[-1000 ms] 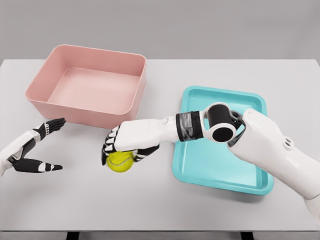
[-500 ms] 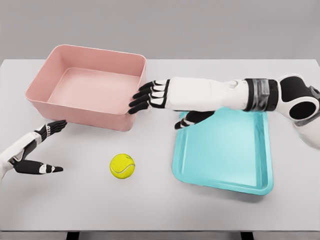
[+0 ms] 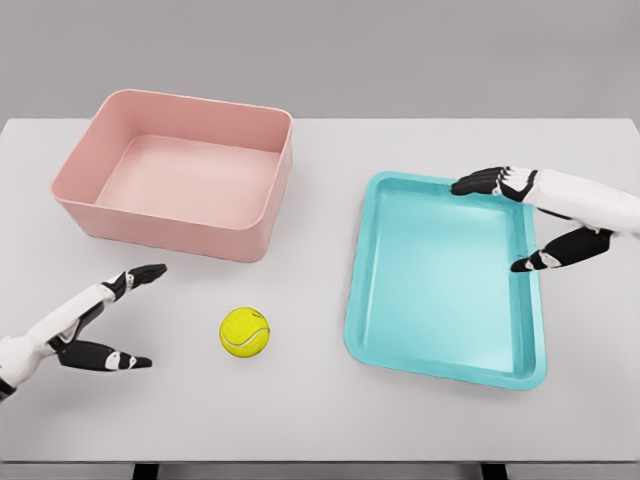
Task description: Put the tennis from the blue tray into the pink basket with both arms
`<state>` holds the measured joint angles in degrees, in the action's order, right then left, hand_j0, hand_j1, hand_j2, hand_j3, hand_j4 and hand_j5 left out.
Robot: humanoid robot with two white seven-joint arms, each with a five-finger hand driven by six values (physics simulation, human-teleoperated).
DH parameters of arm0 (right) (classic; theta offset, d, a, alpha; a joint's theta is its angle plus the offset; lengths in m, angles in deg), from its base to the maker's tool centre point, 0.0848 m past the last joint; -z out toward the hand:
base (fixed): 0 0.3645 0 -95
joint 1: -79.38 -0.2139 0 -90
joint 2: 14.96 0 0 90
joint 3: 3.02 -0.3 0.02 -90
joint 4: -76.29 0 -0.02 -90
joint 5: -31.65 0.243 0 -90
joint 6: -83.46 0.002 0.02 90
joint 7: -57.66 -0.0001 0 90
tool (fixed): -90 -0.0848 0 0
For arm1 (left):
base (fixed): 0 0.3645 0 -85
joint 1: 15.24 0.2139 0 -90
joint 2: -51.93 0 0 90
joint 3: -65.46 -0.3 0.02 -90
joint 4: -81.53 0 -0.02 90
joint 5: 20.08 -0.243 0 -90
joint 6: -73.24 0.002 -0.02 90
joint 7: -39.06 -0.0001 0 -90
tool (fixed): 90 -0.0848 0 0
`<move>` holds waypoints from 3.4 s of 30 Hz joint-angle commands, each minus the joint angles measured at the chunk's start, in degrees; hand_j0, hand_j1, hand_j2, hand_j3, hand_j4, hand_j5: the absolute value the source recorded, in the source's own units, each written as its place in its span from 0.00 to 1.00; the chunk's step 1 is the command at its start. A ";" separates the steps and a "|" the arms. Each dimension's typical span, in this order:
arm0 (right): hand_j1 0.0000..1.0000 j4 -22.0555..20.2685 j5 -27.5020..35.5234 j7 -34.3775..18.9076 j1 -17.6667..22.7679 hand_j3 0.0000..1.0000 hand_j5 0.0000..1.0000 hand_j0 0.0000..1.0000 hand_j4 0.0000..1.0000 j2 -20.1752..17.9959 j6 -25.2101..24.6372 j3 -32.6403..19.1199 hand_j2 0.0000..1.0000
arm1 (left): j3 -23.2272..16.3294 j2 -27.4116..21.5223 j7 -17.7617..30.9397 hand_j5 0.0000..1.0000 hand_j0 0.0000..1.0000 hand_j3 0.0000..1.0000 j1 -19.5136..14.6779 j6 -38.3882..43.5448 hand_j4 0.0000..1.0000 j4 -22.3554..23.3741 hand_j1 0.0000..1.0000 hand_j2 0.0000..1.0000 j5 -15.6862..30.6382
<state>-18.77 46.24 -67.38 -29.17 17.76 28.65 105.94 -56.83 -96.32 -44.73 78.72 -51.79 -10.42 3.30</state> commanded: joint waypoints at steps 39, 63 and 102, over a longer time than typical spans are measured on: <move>1.00 2.86 0.97 0.03 1.85 1.00 1.00 1.00 1.00 2.96 -0.20 -5.87 1.00 | 1.36 4.90 -0.42 1.00 1.00 1.00 2.37 0.02 1.00 -7.46 1.00 1.00 -4.93; 1.00 2.86 0.79 0.03 1.85 1.00 1.00 1.00 1.00 3.05 -0.20 -3.94 1.00 | 1.27 8.50 -0.42 0.99 0.99 0.99 2.11 0.02 0.99 -9.04 0.99 0.99 -2.73; 1.00 2.86 0.27 0.03 1.85 1.00 1.00 1.00 1.00 3.49 -0.20 -3.50 1.00 | -1.54 14.04 -0.15 1.00 1.00 1.00 1.41 9.10 1.00 -8.60 1.00 1.00 -0.97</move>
<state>-15.89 46.04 -67.37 -27.32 21.30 28.62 102.43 -58.11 -82.48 -44.89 80.04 -42.79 -19.09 2.24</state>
